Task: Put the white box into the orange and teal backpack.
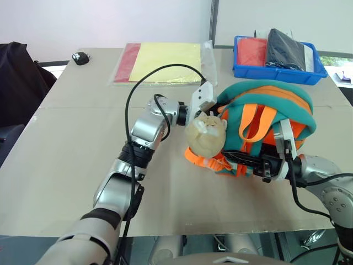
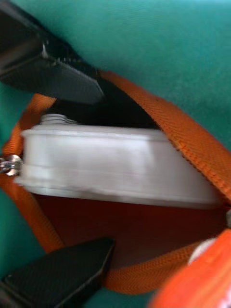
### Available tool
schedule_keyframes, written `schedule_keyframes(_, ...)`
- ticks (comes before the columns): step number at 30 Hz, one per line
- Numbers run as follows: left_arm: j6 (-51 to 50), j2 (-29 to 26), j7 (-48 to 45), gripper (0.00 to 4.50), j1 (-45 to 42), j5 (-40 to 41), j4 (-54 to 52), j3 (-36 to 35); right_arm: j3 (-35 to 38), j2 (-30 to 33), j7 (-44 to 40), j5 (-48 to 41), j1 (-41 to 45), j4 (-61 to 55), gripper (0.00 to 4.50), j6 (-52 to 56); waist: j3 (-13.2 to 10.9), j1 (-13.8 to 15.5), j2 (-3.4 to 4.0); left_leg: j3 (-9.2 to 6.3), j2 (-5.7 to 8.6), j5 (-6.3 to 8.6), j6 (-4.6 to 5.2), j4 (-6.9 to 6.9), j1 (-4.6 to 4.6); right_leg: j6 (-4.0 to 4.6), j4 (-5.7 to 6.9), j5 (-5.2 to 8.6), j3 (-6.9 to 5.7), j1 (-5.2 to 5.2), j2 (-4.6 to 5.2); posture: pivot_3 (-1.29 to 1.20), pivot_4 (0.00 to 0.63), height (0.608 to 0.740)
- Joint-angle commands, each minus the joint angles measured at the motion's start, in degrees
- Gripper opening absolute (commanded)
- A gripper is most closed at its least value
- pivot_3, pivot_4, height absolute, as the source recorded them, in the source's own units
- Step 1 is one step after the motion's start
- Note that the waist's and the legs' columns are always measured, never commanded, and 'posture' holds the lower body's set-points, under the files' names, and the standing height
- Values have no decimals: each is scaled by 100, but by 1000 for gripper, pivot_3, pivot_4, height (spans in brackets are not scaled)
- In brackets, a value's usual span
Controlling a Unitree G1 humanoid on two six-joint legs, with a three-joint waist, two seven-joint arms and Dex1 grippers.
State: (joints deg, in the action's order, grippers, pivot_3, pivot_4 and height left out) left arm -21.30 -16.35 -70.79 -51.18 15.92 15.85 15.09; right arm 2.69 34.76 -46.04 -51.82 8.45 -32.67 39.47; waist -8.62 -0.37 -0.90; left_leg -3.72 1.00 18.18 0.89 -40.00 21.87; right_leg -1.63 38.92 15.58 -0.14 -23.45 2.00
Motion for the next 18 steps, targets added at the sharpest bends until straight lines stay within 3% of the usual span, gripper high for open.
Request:
schedule_keyframes(1,-174,32,-13,4468,54,442,-565,-329,12,-11,-1,-7,98,-112,0,-84,0,-8,0,-1,0,0,0,0,0,0,0,0,0,0,1,0,150,740)
schedule_keyframes(6,-1119,-798,-276,4468,280,1295,-1339,-1094,137,28,9,5,65,-60,0,-126,-2,-87,3,-2,-10,0,-1,0,-2,1,1,0,14,-5,5,0,150,740)
schedule_keyframes(10,-2118,-1347,34,4468,459,2336,-1738,-2117,154,35,-19,46,102,54,0,-183,-3,-131,4,-5,-13,0,-1,2,-4,1,1,0,20,-9,2,0,150,740)
schedule_keyframes(14,-2951,-1413,576,4468,735,3349,-2224,-2813,111,27,-47,89,113,104,0,-223,-2,-43,4,-6,-8,0,0,1,-3,0,-2,0,17,-5,11,0,150,740)
schedule_keyframes(18,-4090,-1237,1789,4468,933,4280,-2348,-3262,53,3,-54,132,137,119,0,-232,-2,-38,3,-13,-5,0,-1,-5,-4,-6,2,-4,17,-2,13,0,150,740)
